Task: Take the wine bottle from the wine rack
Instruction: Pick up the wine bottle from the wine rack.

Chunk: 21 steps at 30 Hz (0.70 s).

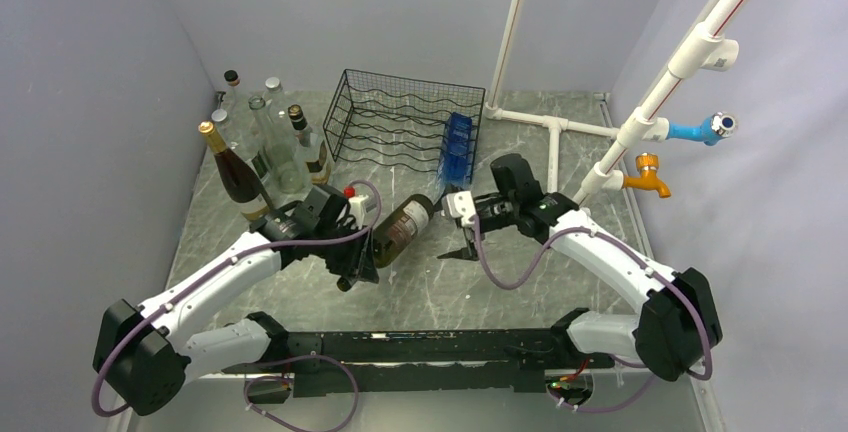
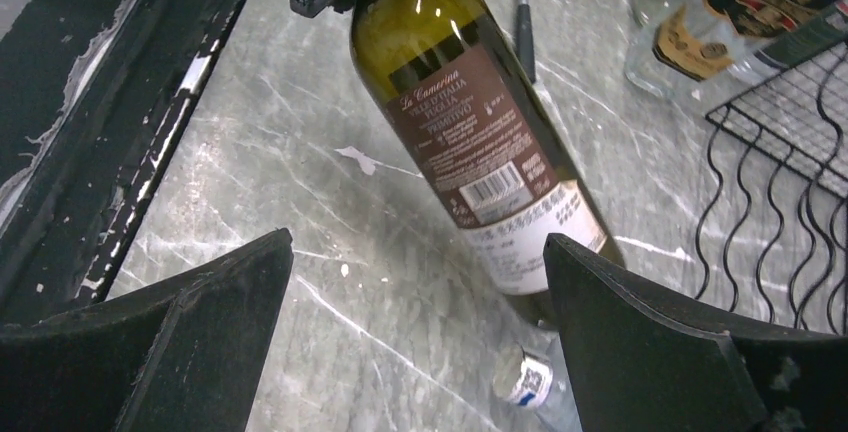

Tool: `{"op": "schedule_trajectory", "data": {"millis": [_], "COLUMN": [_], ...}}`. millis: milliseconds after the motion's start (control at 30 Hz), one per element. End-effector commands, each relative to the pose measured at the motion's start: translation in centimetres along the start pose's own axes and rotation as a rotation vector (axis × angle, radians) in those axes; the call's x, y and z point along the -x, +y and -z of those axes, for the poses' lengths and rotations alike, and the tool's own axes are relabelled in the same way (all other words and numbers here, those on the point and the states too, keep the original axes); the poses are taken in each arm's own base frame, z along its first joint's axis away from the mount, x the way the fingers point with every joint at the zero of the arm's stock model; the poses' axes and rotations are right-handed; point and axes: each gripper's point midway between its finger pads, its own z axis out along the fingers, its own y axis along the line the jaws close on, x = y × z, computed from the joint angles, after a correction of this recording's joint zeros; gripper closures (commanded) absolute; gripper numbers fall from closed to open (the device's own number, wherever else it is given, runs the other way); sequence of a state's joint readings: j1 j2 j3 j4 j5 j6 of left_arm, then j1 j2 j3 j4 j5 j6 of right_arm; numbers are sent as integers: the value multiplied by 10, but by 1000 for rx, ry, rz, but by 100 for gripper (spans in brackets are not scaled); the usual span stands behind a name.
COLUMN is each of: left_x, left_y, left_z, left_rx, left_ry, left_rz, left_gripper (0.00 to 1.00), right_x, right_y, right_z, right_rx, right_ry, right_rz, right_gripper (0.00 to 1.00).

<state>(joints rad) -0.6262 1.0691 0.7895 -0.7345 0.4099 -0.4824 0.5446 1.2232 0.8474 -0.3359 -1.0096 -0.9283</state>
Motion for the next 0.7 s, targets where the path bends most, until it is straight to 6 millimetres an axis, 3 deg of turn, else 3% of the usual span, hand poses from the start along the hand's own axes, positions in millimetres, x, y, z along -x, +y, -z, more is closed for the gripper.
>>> {"op": "schedule_trajectory", "data": {"millis": [0, 667], "left_x": [7, -11], "left_y": [-39, -65], "left_z": [15, 11], "left_rx": [-160, -293], "left_ry": [-26, 97], "left_rz": [-74, -105], "left_gripper": [100, 100], "right_x": [6, -31], "right_y": [6, 30], "right_z": [-14, -64], "right_rx": [22, 64], "right_ry": [11, 226], "right_rz": [161, 358], "right_gripper": [0, 0]}}
